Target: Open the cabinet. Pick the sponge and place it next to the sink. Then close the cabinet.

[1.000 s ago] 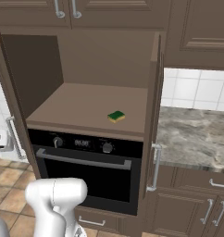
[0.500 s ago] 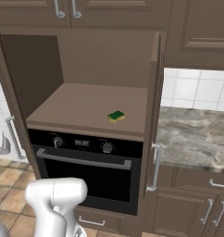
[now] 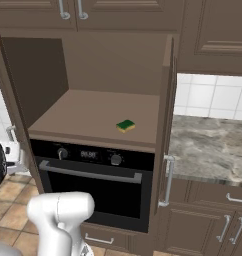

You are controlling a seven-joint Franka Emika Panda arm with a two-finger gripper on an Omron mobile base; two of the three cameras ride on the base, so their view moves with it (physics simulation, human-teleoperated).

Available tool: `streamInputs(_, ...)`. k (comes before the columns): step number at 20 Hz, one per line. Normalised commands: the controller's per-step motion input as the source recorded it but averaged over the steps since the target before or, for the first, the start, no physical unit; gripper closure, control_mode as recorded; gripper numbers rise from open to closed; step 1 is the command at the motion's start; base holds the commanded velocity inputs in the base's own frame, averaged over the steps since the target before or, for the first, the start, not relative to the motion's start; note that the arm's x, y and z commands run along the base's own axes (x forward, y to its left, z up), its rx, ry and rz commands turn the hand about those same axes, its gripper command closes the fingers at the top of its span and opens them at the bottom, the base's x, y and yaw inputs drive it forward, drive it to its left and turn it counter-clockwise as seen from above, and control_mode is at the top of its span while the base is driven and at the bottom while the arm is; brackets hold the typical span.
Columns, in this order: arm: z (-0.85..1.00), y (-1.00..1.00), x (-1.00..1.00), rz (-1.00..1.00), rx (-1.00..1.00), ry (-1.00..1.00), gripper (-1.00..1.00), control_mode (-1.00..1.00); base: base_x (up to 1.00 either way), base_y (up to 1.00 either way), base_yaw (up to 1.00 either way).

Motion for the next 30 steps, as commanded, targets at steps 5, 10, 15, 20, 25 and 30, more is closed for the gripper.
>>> streamInputs(5,0.00,-0.96,-0.01,-0.20,0.07,-0.02,-1.00,-1.00,0.00,0.00,0.00)
streamInputs(10,0.00,-0.65,0.04,-0.25,0.06,0.00,-1.00,-1.00,0.00,0.00,0.00)
streamInputs(15,0.00,-0.01,0.31,-0.17,0.10,-0.03,-1.00,-1.00,0.00,0.00,0.00)
streamInputs(20,0.00,-0.01,0.58,-0.14,0.14,-0.03,-1.00,-1.00,0.00,0.00,0.00)
streamInputs(25,0.00,-0.39,0.60,-0.08,0.22,0.00,-1.00,-1.00,0.00,0.00,0.00)
streamInputs(30,0.00,-0.06,0.46,-0.06,0.17,0.00,-1.00,-1.00,0.00,0.00,0.00)
